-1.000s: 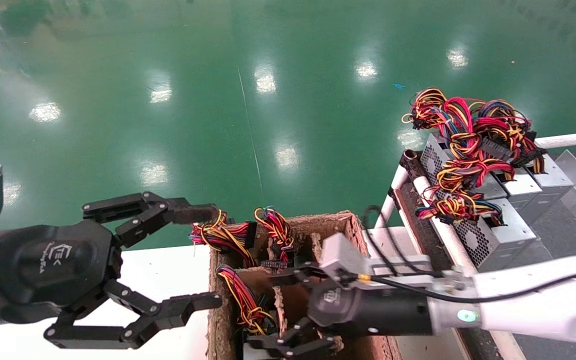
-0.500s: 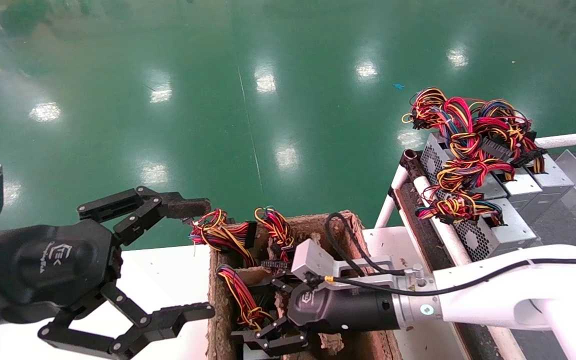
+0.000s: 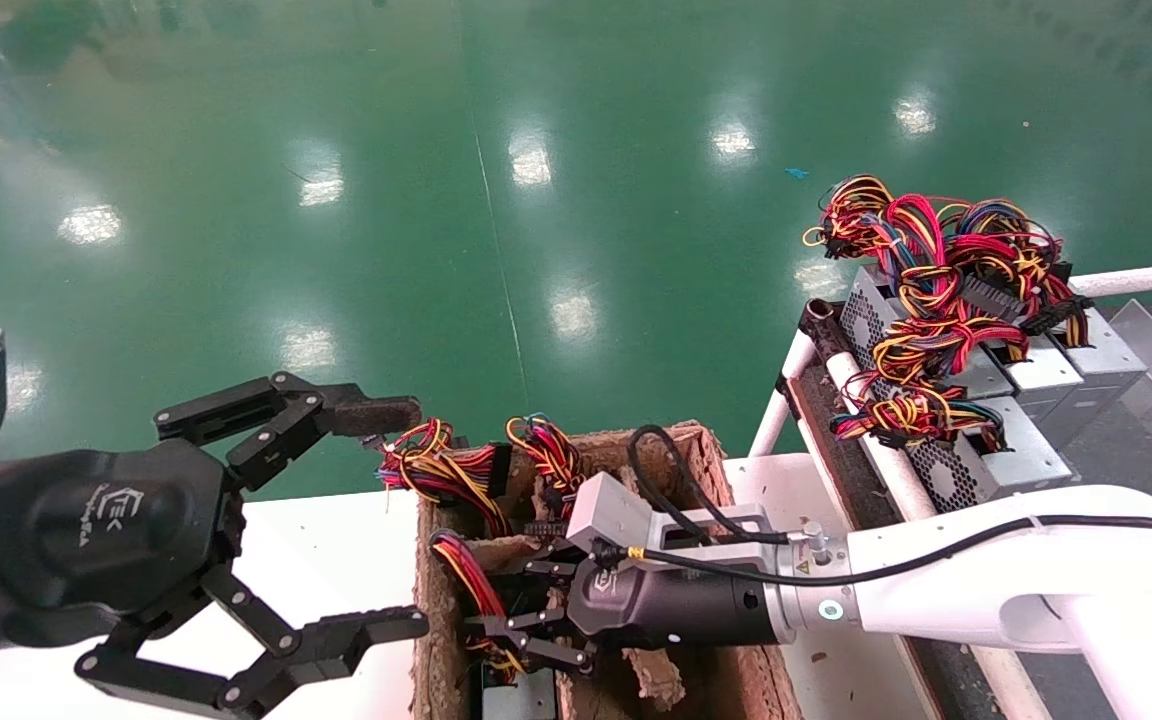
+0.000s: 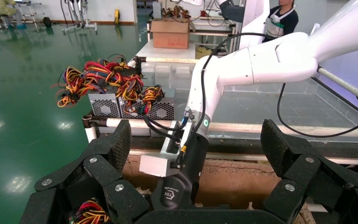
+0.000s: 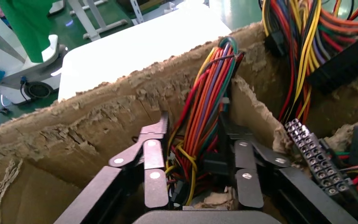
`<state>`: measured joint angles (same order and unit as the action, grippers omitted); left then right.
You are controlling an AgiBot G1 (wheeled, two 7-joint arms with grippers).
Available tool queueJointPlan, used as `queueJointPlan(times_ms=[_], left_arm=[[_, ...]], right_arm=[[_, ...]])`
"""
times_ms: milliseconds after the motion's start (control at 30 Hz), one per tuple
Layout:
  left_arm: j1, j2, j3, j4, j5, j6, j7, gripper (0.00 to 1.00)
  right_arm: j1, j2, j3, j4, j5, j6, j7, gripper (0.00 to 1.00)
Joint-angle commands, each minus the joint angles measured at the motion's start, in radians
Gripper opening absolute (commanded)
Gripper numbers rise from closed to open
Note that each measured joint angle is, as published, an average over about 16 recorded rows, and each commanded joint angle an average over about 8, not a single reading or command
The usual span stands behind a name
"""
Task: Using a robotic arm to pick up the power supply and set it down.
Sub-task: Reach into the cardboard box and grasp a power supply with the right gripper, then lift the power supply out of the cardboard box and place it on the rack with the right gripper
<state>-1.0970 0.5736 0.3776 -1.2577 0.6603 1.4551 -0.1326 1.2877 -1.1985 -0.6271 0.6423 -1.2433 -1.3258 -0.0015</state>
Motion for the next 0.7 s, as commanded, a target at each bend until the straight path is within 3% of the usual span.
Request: queueJointPlan(times_ms=[33,700], left_arm=[[0.000,0.000,0.000,0.000,0.000,0.000,0.000,1.00],[0.000,0.000,0.000,0.000,0.000,0.000,0.000,1.00]], right_arm=[[-0.002,0.002,0.002,0.008,0.003,0.001,0.003,0.00],[-0.010,0.013,0.022,0.038,0.032,0.004,0.007,0.00]])
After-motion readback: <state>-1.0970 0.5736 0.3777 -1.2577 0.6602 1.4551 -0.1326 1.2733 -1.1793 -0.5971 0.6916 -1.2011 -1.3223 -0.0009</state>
